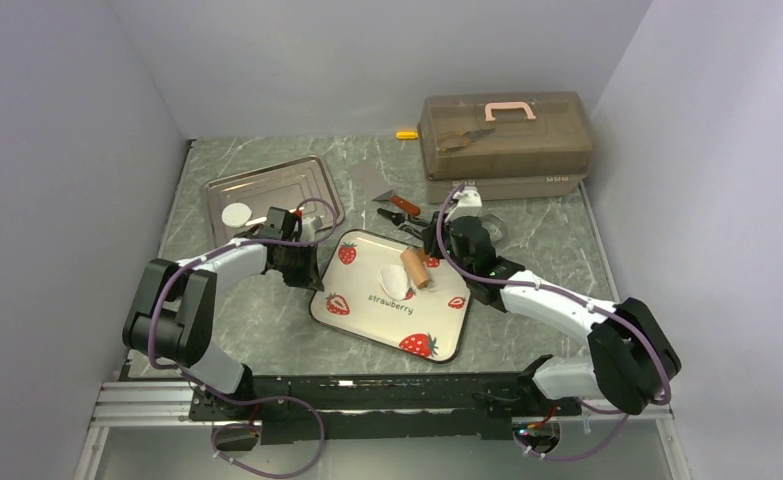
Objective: Roll out the dumpling wrappers from the dough
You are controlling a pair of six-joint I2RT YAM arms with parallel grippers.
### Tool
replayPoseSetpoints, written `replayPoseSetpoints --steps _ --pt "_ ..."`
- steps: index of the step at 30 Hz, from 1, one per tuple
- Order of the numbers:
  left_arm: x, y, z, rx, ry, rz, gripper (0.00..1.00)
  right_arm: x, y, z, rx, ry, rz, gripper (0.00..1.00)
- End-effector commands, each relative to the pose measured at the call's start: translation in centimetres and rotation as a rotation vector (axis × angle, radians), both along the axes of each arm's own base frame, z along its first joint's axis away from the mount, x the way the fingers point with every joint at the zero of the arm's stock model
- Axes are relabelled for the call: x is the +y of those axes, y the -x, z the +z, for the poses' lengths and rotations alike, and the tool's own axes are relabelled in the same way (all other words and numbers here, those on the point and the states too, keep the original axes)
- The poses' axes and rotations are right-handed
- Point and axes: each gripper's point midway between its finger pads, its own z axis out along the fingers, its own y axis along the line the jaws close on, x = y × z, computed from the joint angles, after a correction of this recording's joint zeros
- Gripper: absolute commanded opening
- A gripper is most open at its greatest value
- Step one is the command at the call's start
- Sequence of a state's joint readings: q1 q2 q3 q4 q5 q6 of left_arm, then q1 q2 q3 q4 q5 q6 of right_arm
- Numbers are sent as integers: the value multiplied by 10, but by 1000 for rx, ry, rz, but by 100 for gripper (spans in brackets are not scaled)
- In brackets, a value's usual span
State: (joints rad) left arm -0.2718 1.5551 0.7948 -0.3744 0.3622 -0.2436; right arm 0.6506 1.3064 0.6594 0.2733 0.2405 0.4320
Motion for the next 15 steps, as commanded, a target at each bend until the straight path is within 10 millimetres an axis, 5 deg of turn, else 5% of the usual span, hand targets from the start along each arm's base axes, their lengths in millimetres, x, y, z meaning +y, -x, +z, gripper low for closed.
replayPoseSetpoints --steps 1,7,12,15 --pt "11 -7 -5 -22 -54 17 0 -69 25 -71 182 341 -109 0" --pt "11 -6 -4 -28 -55 16 0 -48 8 -6 67 288 -47 0" --pt "11 -6 -5 -27 -56 18 0 18 9 84 -101 144 161 0" --pt "12 -6 -5 -27 -59 20 0 47 11 93 -103 11 221 0"
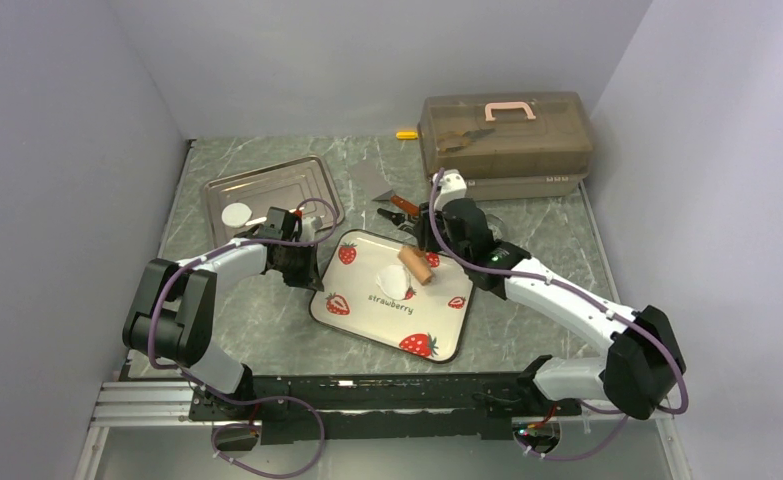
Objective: Roll out the dumpling wrappers from the dough
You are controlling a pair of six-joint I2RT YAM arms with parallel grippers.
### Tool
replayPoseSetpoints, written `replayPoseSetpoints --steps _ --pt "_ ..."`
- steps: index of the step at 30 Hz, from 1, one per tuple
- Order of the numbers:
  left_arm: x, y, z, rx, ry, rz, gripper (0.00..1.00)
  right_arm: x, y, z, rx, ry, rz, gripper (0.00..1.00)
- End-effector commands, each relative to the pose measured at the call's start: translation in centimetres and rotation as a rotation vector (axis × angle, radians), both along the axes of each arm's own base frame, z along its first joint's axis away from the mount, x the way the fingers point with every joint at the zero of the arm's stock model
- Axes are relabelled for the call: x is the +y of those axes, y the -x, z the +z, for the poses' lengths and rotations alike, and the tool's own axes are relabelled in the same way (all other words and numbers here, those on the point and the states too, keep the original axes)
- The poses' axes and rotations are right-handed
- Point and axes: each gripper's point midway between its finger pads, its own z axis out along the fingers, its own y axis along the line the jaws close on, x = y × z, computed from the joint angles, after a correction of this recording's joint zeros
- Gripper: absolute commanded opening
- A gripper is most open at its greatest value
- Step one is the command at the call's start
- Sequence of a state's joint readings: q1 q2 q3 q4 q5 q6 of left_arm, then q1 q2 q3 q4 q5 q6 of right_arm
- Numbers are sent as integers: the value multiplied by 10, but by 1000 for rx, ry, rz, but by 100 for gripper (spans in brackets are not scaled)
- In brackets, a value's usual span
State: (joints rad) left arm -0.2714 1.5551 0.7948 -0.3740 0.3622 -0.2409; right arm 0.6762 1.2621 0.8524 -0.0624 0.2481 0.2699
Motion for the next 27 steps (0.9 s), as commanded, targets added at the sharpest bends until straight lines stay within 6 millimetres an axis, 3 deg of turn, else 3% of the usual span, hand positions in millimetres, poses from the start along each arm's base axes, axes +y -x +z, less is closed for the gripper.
replayPoseSetpoints --steps 1,5,9,12,14,17,21,27 --pt "12 -7 -4 -27 -59 23 0 54 2 51 -78 -215 148 0" --pt "13 -7 -2 -38 -60 23 0 46 3 -8 8 -216 69 0" --pt "12 -7 -3 -35 -58 21 0 8 4 -53 31 -115 -64 0" --pt "11 -6 -5 -25 -55 20 0 -20 16 -86 81 -19 -128 0" --pt "12 -6 -5 -22 -57 21 0 -39 25 -97 107 18 -184 0" --pt "11 -6 -4 -25 -55 20 0 -57 30 -87 75 21 -232 0" --pt "12 -5 -6 -16 -55 23 0 -73 23 -61 18 41 -258 0" --pt "11 -6 -5 -23 -55 21 0 -62 6 -13 -63 73 -172 0"
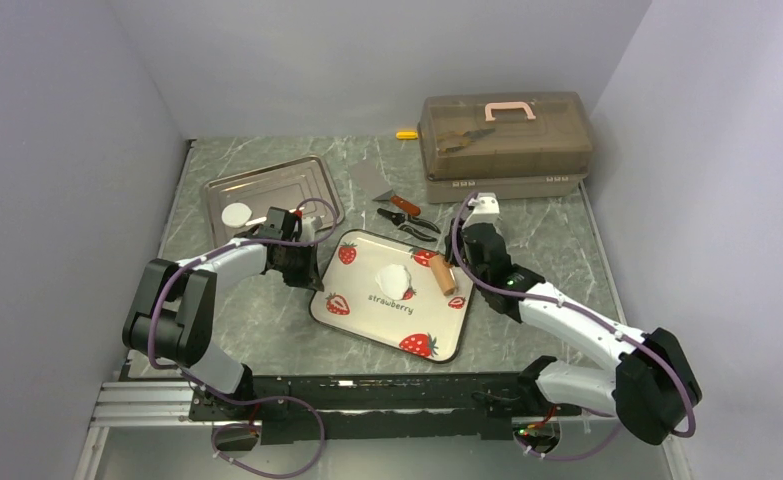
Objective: Roll out the dumpling wrappers from the dough
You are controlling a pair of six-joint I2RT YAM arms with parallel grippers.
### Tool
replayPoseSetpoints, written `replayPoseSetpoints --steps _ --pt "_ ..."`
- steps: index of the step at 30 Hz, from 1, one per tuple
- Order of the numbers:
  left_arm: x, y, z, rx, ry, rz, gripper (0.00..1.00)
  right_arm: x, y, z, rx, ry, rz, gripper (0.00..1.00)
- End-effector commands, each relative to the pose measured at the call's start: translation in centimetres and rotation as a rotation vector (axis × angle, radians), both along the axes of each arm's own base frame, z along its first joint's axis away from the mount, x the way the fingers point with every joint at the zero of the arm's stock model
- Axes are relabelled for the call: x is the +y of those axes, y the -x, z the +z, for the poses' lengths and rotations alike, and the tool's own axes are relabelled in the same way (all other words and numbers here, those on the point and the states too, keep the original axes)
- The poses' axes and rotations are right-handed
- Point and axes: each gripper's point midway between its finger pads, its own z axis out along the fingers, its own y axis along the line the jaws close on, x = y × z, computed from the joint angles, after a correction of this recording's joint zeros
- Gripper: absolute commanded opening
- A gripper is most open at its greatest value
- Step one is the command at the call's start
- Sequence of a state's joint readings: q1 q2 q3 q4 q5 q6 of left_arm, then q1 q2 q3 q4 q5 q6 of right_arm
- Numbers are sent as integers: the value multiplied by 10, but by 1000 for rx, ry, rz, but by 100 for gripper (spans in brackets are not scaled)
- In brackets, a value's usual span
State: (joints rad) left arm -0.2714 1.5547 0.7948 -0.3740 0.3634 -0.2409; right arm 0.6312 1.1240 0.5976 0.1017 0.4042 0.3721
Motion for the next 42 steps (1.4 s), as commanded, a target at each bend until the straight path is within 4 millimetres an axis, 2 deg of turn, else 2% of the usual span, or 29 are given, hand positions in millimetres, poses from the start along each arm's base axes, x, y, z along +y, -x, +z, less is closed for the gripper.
replayPoseSetpoints --steps 1,4,7,9,10,12,17,19,22,24,26,29,32,34,37,39,42 --pt "12 -6 -5 -23 -56 23 0 2 -5 28 -20 134 90 0" --pt "12 -7 -4 -27 -56 24 0 40 -8 67 -86 81 214 0" --pt "12 -7 -4 -29 -57 24 0 87 -5 106 -178 -22 374 0" --pt "12 -7 -4 -29 -58 25 0 113 -3 109 -169 -99 441 0" --pt "13 -7 -4 -29 -58 26 0 122 -3 102 -149 -132 460 0" --pt "13 -7 -4 -30 -61 27 0 131 -6 73 -91 -158 449 0" --pt "13 -7 -1 -43 -60 27 0 122 -7 11 12 -104 390 0" --pt "13 -7 -1 -42 -58 27 0 123 5 -20 87 -67 401 0" --pt "14 -7 -2 -38 -59 28 0 131 35 -61 200 -8 447 0" --pt "14 -7 -3 -35 -58 31 0 137 49 -74 237 -18 468 0" --pt "14 -7 -3 -33 -57 31 0 140 51 -74 241 -45 473 0" --pt "14 -6 -4 -30 -56 30 0 153 43 -48 194 -68 500 0" --pt "14 -7 -3 -31 -58 31 0 179 29 13 89 -133 570 0" --pt "14 -7 -3 -35 -60 31 0 194 23 63 15 -198 639 0" --pt "15 -8 -1 -45 -61 32 0 191 7 126 -89 -305 682 0" --pt "15 -7 0 -46 -60 33 0 178 -6 146 -120 -341 668 0" --pt "15 -8 0 -50 -59 34 0 154 -23 145 -124 -331 617 0"
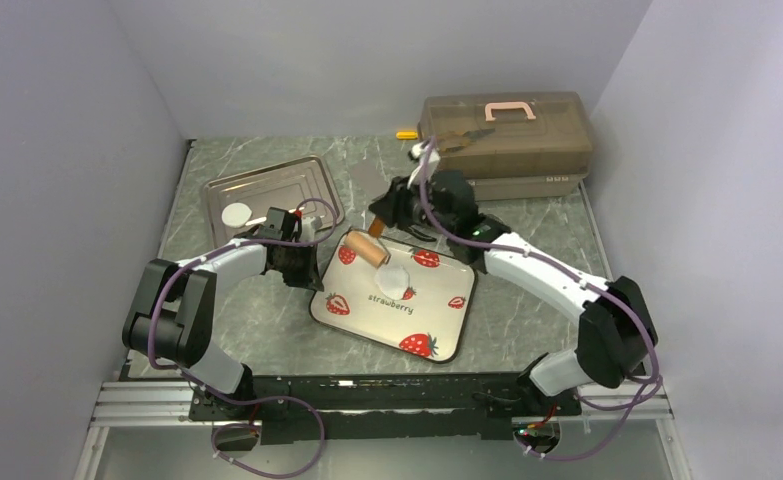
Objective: Roll out the dumpling wrappers from the dough
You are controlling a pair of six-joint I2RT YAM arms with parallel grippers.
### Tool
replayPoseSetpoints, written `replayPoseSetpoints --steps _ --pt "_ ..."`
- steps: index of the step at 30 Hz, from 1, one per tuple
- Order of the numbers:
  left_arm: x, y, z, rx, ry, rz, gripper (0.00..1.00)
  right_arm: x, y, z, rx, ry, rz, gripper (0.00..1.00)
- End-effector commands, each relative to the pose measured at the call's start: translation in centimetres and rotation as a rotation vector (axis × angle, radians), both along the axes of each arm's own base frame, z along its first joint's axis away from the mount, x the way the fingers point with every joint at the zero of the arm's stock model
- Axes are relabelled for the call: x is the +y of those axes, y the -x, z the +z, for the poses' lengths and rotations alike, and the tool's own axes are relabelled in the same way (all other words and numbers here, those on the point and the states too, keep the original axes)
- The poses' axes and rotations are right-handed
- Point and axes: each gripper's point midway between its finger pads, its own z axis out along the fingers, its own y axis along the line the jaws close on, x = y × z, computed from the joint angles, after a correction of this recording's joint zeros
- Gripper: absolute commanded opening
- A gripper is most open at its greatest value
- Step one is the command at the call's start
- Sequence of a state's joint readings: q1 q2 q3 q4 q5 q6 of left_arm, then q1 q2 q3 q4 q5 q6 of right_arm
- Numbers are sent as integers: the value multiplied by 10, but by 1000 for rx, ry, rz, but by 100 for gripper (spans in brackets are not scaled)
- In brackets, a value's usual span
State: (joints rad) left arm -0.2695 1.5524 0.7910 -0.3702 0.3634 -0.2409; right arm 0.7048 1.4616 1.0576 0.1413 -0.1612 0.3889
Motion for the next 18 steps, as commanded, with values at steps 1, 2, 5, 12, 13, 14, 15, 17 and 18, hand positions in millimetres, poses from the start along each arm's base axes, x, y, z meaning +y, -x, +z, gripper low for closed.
replayPoseSetpoints --steps 1,2,5,12,13,14,15,17,18 --pt "15 -8 0 -47 -60 33 0 -25 -17 49 -89 -92 -5 0" --pt "15 -8 1 -48 -59 31 0 -32 -21 38 -79 -70 -14 0" --pt "15 -8 1 -48 -57 34 0 -53 -27 -25 -6 106 -60 0" --pt "16 -8 0 -44 -53 39 0 -75 15 -126 161 215 -41 0" --pt "16 -9 0 -45 -53 39 0 -76 23 -135 176 202 -32 0" --pt "16 -8 0 -43 -51 39 0 -79 36 -149 198 185 -17 0" --pt "15 -8 0 -43 -50 38 0 -80 45 -159 222 173 -11 0" --pt "16 -8 -2 -38 -53 37 0 -83 59 -177 269 168 -9 0" --pt "16 -8 -1 -37 -52 38 0 -83 65 -183 282 173 -6 0"
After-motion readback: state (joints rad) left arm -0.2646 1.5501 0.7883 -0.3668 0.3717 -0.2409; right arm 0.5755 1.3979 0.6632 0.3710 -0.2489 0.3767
